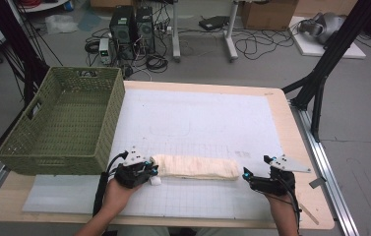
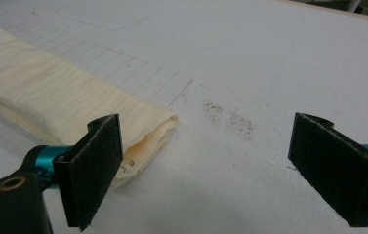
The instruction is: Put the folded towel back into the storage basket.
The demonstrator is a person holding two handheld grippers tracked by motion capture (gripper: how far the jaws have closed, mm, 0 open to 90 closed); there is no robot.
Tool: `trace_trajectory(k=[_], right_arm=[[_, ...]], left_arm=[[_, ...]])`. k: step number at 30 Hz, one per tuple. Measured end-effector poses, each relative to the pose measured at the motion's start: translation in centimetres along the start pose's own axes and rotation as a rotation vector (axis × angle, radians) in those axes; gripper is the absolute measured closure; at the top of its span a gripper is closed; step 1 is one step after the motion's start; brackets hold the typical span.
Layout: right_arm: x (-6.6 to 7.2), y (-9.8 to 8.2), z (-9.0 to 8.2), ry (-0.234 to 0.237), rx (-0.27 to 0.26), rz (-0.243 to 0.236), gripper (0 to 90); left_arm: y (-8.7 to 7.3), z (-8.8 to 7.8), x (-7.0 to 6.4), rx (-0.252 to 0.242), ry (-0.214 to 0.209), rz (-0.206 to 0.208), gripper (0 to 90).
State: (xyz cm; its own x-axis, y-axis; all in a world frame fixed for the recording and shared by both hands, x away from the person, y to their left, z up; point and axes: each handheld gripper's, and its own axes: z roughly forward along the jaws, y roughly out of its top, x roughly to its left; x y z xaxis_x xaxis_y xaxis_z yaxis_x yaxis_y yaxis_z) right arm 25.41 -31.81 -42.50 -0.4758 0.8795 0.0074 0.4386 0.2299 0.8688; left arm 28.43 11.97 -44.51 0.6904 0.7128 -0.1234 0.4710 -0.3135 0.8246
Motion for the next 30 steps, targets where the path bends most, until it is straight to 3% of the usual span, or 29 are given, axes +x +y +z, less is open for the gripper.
trace_trajectory(k=[6,9,18,25,30], right_arm=[[1.1,0.1,1.4,0.05,0.036,0.017,11.0],[1.7,0.3,2.1,0.065,0.046,-0.002,11.0],[2.6,-0.3,4.1,0.07,0.157,-0.009,11.8],[2.8,-0.5,4.3,0.151,0.178,-0.032,41.1],[2.8,-0.6,4.3,0.181,0.18,-0.013,49.5]], left_arm=[[0.2,-0.4,0.3,-0.025,-0.011,-0.021,80.1],[0.2,-0.5,0.5,-0.029,-0.012,-0.031,80.0],[0.1,-0.5,0.7,-0.026,-0.011,-0.031,79.8],[0.0,-0.4,0.7,-0.022,-0.003,-0.019,79.8],[0.0,-0.5,0.8,-0.024,0.0,-0.02,79.7]])
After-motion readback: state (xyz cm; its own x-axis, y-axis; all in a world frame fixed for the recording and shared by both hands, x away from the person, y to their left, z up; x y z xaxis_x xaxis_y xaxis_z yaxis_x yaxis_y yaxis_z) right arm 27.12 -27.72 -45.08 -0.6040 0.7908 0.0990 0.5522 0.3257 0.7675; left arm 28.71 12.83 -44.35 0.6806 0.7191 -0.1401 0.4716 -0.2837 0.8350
